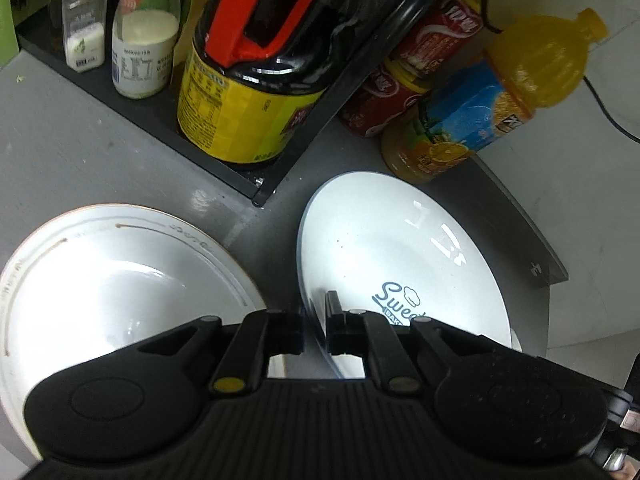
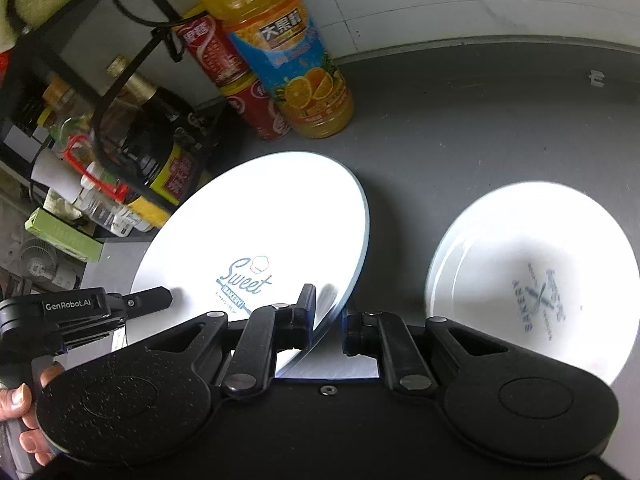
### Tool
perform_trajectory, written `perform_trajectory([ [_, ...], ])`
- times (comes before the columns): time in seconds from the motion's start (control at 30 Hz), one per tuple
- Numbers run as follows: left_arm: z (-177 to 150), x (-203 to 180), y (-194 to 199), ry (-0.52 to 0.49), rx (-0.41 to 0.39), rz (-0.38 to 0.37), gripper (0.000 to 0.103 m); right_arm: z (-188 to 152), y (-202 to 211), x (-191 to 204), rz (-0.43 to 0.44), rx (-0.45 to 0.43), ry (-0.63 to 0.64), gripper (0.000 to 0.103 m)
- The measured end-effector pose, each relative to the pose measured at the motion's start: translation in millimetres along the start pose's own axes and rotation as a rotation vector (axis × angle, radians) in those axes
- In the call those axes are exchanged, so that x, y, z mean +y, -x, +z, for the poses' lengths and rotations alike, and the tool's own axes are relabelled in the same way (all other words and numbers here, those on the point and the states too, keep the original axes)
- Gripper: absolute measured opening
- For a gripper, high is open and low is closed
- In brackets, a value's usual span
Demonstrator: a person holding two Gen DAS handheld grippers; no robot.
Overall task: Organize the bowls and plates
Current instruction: 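Lift the 'Sweet' plate with both tools and carry it over the floral-rimmed plate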
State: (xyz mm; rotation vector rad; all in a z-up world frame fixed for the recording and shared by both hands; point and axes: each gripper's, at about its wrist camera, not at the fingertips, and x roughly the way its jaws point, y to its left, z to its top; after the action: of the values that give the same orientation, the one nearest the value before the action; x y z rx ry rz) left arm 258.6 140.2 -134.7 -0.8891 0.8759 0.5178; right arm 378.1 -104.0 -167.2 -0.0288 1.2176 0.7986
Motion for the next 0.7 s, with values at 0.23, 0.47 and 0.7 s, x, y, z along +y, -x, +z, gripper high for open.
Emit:
perform_trajectory([
  [0.23,-7,12,22,-0.055,-0.018,-0.024,0.007,-19,5,10,0.022,-0.011,-0.013,0.012],
  [0.47,-19,26,36,-0.076,-0.020,-0.033,0.008,-34,3,35,0.030,-0.001,0.062,0.013],
  [0.7,-27,42,54,-0.066,-0.031,-0.018,0.008,-46,-6,53,0.064,0.029,0.089,0.013],
])
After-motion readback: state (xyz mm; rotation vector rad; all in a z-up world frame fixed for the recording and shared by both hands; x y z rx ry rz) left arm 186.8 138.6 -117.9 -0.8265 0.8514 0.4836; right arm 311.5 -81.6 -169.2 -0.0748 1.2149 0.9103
